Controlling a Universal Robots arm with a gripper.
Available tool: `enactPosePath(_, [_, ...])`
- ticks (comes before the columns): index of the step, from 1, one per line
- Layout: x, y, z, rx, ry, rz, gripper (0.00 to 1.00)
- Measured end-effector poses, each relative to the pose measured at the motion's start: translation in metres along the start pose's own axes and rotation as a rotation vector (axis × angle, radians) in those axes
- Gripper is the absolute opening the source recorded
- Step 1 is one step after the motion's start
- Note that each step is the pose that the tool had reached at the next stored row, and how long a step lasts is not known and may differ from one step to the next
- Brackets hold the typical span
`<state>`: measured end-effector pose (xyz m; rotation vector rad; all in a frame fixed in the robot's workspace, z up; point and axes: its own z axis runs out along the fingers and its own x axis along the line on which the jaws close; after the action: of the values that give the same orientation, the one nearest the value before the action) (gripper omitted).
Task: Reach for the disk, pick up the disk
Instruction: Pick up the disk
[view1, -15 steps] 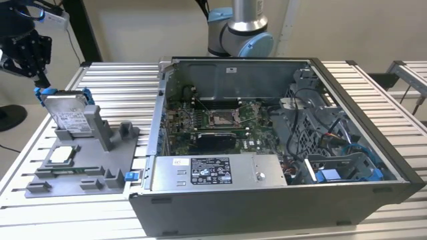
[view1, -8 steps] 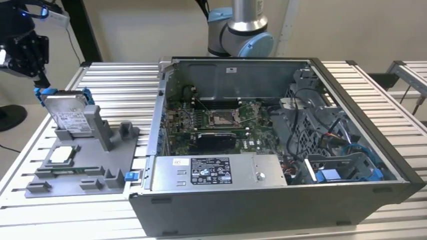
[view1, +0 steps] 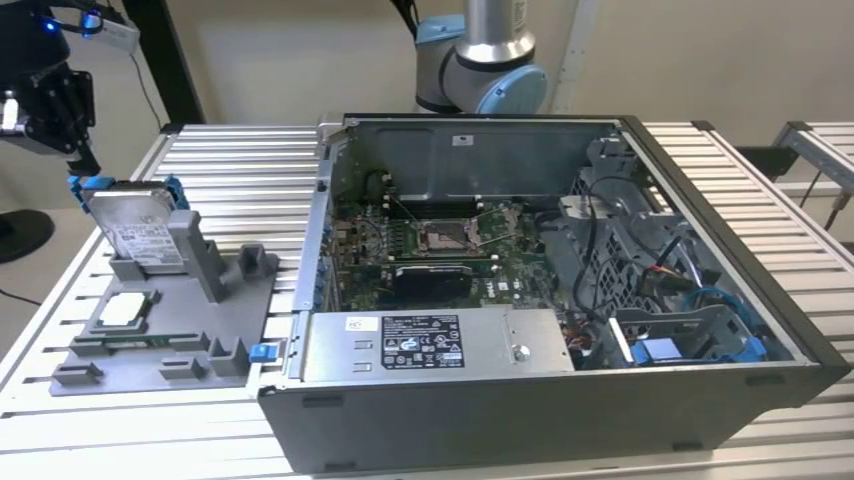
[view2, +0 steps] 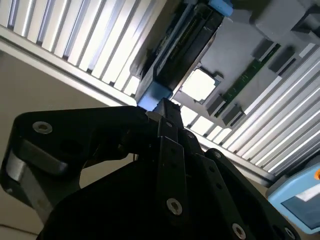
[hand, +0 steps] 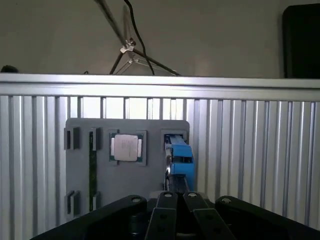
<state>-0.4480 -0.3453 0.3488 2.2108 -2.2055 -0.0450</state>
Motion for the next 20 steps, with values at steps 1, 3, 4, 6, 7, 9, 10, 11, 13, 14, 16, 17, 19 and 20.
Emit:
enactPosePath(1, [0.0000,0.0000,0.0001,0.0001,-0.0009,0.000,0.00])
enactPosePath(3, [0.0000,0.0000,0.0001,0.0001,-0.0026,0.000,1.00])
enactPosePath(4, [0.0000,0.0000,0.0000,0.0000,-0.0034,0.000,1.00])
enactPosePath(6, [0.0000,0.0000,0.0001,0.0001,-0.0051,-0.001,1.00])
enactPosePath(7, [0.0000,0.0000,0.0001,0.0001,-0.0060,-0.001,1.00])
enactPosePath(9, [0.0000,0.0000,0.0001,0.0001,-0.0077,-0.001,1.00])
enactPosePath(10, [0.0000,0.0000,0.0001,0.0001,-0.0085,-0.001,1.00])
enactPosePath(11, [0.0000,0.0000,0.0001,0.0001,-0.0094,-0.001,1.00])
enactPosePath(13, [0.0000,0.0000,0.0001,0.0001,-0.0110,-0.001,1.00])
enactPosePath(14, [0.0000,0.0000,0.0001,0.0001,-0.0119,-0.001,1.00])
enactPosePath(16, [0.0000,0.0000,0.0001,0.0002,-0.0137,-0.002,1.00])
enactPosePath(17, [0.0000,0.0000,0.0001,0.0001,-0.0144,-0.002,1.00])
enactPosePath(19, [0.0000,0.0000,0.0001,0.0002,-0.0162,-0.002,1.00])
enactPosePath(20, [0.0000,0.0000,0.0001,0.0001,-0.0161,-0.002,1.00])
